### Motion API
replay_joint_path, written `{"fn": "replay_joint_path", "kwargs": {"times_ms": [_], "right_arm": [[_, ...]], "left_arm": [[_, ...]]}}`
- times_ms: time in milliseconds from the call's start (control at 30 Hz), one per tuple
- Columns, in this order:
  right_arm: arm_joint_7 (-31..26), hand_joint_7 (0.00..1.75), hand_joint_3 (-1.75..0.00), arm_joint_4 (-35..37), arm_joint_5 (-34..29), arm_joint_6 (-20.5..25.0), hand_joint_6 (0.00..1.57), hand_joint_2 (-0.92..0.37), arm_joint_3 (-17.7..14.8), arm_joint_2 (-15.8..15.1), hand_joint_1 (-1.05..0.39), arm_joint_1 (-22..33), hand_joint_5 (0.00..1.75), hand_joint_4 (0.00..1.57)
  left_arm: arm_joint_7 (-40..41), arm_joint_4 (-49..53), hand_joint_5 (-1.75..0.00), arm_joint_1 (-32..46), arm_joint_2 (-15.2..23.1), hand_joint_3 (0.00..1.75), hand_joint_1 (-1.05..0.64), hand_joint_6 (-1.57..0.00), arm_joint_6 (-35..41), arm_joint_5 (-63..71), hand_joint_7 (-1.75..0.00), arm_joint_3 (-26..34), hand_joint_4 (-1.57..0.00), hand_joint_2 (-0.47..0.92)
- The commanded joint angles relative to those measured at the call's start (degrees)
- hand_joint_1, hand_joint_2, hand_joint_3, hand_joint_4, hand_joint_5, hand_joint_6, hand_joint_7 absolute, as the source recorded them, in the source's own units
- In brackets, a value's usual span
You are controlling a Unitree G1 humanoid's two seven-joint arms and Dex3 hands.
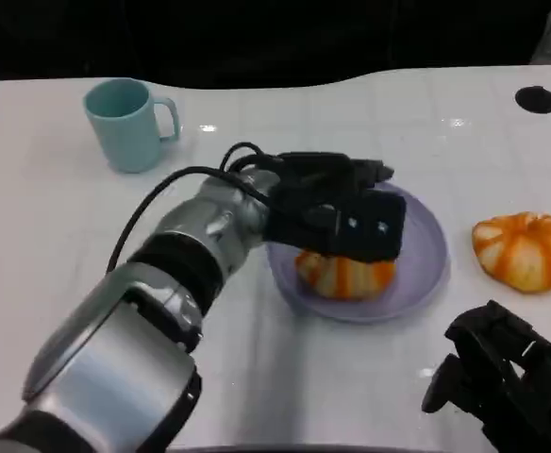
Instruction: Grasp the bread from the table and place it into the plate.
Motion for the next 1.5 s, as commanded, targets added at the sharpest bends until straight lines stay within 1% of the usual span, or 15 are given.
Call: {"fn": "replay_joint_path", "kwargs": {"times_ms": [33, 233, 433, 467, 533, 600, 667, 733, 833, 867, 933, 1000, 1167, 1333, 1500], "right_arm": [[-0.16, 1.4, -0.2, -0.01, -0.04, -0.34, 0.56, -0.92, -0.57, -0.61, -0.53, -0.05, 1.71, 0.58], [-0.21, 1.39, -0.2, 0.02, 0.21, -0.02, 0.56, -0.92, -0.72, -0.67, -0.53, 0.05, 1.7, 0.59], [0.66, 1.38, -0.17, 0.71, 0.84, -0.67, 0.58, -0.92, -0.73, -0.25, -0.52, 0.54, 1.7, 0.6], [0.63, 1.37, -0.16, 0.7, 0.9, -0.68, 0.59, -0.92, -0.69, -0.19, -0.52, 0.61, 1.69, 0.61], [0.37, 1.36, -0.14, 0.55, 0.75, -0.68, 0.61, -0.92, -0.55, -0.11, -0.52, 0.74, 1.68, 0.62], [0.51, 1.36, -0.15, 0.48, 0.06, -1.18, 0.61, -0.92, -0.24, -0.28, -0.52, 1.0, 1.68, 0.62], [0.46, 1.38, -0.19, 0.38, -0.33, -1.33, 0.6, -0.92, -0.07, -0.46, -0.52, 1.15, 1.69, 0.62], [0.39, 1.39, -0.19, 0.31, -0.37, -1.3, 0.6, -0.92, -0.1, -0.48, -0.52, 1.17, 1.69, 0.62], [1.04, 1.4, -0.21, 0.66, -0.31, -1.64, 0.6, -0.92, -0.24, -0.58, -0.51, 1.05, 1.7, 0.62], [1.19, 1.41, -0.22, 0.81, -0.42, -1.77, 0.6, -0.92, -0.25, -0.65, -0.51, 0.99, 1.7, 0.62], [1.04, 1.42, -0.23, 0.85, -0.6, -1.7, 0.59, -0.92, -0.25, -0.69, -0.51, 0.89, 1.71, 0.62], [0.75, 1.42, -0.22, 0.77, -0.68, -1.49, 0.59, -0.92, -0.25, -0.65, -0.51, 0.83, 1.7, 0.63], [0.41, 1.4, -0.2, 0.67, -0.53, -1.09, 0.59, -0.92, -0.29, -0.54, -0.51, 0.54, 1.68, 0.63], [0.4, 1.4, -0.2, 0.67, -0.52, -1.08, 0.6, -0.92, -0.29, -0.54, -0.51, 0.53, 1.67, 0.63], [0.93, 1.42, -0.2, 0.58, -0.63, -1.33, 0.59, -0.92, -0.16, -0.86, -0.53, 0.41, 1.69, 0.63]], "left_arm": [[-3.99, -2.48, -0.09, 1.42, 3.29, 0.45, -0.92, -0.12, -4.05, -5.04, -0.03, 4.31, -0.06, 0.92], [-11.47, -5.04, -0.13, 6.08, 4.94, 0.44, -0.87, -0.16, -7.38, -13.82, -0.04, 10.73, -0.1, 0.92], [-17.2, -9.55, -0.23, 13.78, 4.03, 0.4, -0.8, -0.29, -8.59, -26.52, -0.1, 20.18, -0.25, 0.92], [-17.88, -10.68, -0.49, 15.23, 3.56, 0.36, -0.75, -0.41, -8.26, -28.91, -0.11, 21.94, -0.36, 0.92], [-19.44, -13.54, -0.78, 18.17, 2.67, 0.32, -0.7, -0.54, -6.83, -33.6, -0.14, 25.03, -0.43, 0.92], [-21.57, -18.41, -0.94, 21.85, 1.79, 0.32, -0.67, -0.65, -1.34, -39.49, -0.19, 28.31, -0.51, 0.92], [-22.54, -24.05, -1.17, 25.56, 1.29, 0.35, -0.63, -0.75, 4.54, -44.06, -0.34, 30.48, -0.54, 0.92], [-22.39, -29.92, -1.38, 29.1, 1.1, 0.33, -0.63, -0.67, 10.19, -47.32, -0.78, 31.66, -0.56, 0.92], [-19.91, -41.2, -1.64, 36.22, 0.0, 0.32, -0.63, -0.62, 21.09, -53.51, -1.23, 33.96, -0.63, 0.92], [-19.07, -45.29, -1.68, 38.91, -0.17, 0.32, -0.63, -0.61, 24.48, -55.3, -1.3, 34.4, -0.63, 0.92], [-17.44, -51.5, -1.73, 42.7, -0.36, 0.4, -0.63, -0.53, 29.88, -57.92, -1.51, 34.93, -0.64, 0.92], [-15.97, -55.65, -1.74, 44.92, -0.53, 0.41, -0.63, -0.52, 33.85, -59.72, -1.57, 35.33, -0.65, 0.92], [-12.0, -66.32, -1.75, 51.64, -0.68, 0.38, -0.63, -0.52, 41.54, -63.76, -1.6, 36.27, -0.68, 0.92], [-10.8, -68.19, -1.75, 52.3, -0.49, 0.37, -0.63, -0.52, 43.24, -64.49, -1.61, 36.05, -0.69, 0.92], [-7.63, -79.98, -1.75, 62.59, -1.28, 0.4, -0.58, -0.54, 48.52, -70.33, -1.66, 37.52, -0.75, 0.92]]}}
